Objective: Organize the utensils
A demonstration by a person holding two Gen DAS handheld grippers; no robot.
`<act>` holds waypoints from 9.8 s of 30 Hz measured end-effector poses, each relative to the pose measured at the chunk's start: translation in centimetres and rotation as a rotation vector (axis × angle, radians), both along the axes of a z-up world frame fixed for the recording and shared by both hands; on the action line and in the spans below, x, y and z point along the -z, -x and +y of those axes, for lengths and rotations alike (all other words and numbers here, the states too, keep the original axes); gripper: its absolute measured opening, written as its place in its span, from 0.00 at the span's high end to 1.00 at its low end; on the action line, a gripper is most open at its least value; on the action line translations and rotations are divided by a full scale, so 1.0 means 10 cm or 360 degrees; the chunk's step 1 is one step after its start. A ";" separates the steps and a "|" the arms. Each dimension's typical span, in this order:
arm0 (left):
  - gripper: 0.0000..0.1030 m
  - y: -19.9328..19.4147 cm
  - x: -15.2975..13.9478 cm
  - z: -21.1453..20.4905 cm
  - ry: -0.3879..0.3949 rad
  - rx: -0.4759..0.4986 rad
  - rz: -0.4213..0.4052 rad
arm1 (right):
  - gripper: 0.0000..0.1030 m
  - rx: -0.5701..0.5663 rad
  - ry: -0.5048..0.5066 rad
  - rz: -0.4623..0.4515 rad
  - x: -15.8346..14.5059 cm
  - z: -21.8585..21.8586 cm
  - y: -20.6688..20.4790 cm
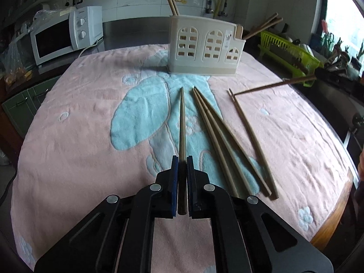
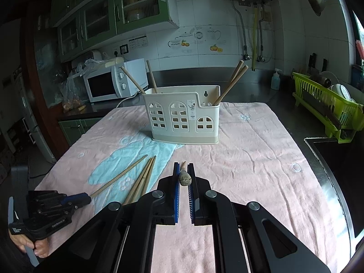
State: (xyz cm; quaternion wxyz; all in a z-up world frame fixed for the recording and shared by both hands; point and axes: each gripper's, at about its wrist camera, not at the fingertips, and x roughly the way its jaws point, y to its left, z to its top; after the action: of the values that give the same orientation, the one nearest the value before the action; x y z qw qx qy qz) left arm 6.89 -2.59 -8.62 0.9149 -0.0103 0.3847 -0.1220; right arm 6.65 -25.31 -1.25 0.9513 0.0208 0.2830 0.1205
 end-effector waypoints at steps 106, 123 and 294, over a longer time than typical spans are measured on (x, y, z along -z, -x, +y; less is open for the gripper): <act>0.57 0.35 -0.89 0.41 0.0163 -0.0231 -0.0317 | 0.88 -0.0071 -0.0159 0.0465 0.89 0.46 0.05; 0.57 0.53 -0.55 0.52 0.0132 -0.0271 -0.0234 | 0.91 0.0033 -0.0018 0.0556 1.09 0.64 -0.18; 0.40 0.00 -1.01 0.31 0.0145 -0.0279 -0.0424 | 0.80 -0.0307 -0.0084 0.0499 0.83 0.62 -0.08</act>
State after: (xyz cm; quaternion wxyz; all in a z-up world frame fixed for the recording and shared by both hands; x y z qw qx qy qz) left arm 6.91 0.54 1.48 0.9635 -0.0690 0.2518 -0.0591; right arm 7.42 -19.16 -9.58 0.8786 0.0371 0.4253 0.2139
